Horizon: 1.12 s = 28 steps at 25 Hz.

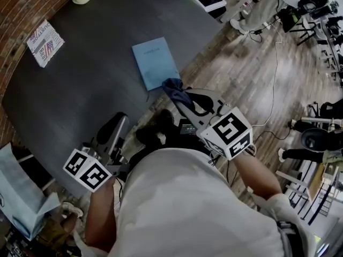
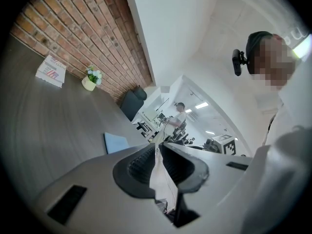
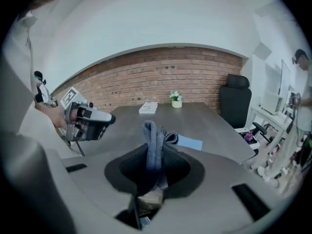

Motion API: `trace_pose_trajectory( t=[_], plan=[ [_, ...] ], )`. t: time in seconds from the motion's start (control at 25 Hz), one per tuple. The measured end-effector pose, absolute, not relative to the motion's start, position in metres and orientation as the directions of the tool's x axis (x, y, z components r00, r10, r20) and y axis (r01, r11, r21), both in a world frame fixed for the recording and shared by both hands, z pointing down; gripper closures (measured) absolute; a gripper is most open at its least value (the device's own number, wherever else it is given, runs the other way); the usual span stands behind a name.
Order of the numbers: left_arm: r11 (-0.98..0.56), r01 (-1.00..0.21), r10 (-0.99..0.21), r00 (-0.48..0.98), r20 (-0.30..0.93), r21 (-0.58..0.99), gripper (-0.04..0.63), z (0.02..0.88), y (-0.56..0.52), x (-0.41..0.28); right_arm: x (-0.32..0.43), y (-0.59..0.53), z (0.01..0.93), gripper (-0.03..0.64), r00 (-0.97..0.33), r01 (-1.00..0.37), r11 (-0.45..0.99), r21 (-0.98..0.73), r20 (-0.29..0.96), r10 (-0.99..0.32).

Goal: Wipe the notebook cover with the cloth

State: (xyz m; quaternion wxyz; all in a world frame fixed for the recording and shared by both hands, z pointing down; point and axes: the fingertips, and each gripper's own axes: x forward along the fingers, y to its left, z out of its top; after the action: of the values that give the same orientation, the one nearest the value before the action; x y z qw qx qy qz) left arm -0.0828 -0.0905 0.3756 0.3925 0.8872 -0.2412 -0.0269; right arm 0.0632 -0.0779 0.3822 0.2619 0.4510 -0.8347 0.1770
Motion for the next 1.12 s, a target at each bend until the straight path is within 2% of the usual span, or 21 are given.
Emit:
trace_pose_trajectory(
  t=[0.4,0.68,1.12],
  plan=[
    [-0.636,-0.383,-0.438,0.894,0.095,0.67,0.541,0.356,-0.064,-0.092,0.08,-0.057,0.342,0.531,-0.402,-0.912,0.387,-0.134,0.472,-0.785],
    [-0.648,-0.416,-0.49,0.869,0.07,0.637,0.541,0.337,-0.041,-0.091,0.088,-0.034,0.316,0.531,-0.429,-0.903,0.4,-0.159,0.393,-0.813],
    [-0.64,-0.429,-0.506,0.86,0.071,0.637,0.543,0.328,0.02,-0.048,0.127,0.025,0.311,0.531,-0.448,-0.894,0.413,-0.175,0.381,-0.809]
  ],
)
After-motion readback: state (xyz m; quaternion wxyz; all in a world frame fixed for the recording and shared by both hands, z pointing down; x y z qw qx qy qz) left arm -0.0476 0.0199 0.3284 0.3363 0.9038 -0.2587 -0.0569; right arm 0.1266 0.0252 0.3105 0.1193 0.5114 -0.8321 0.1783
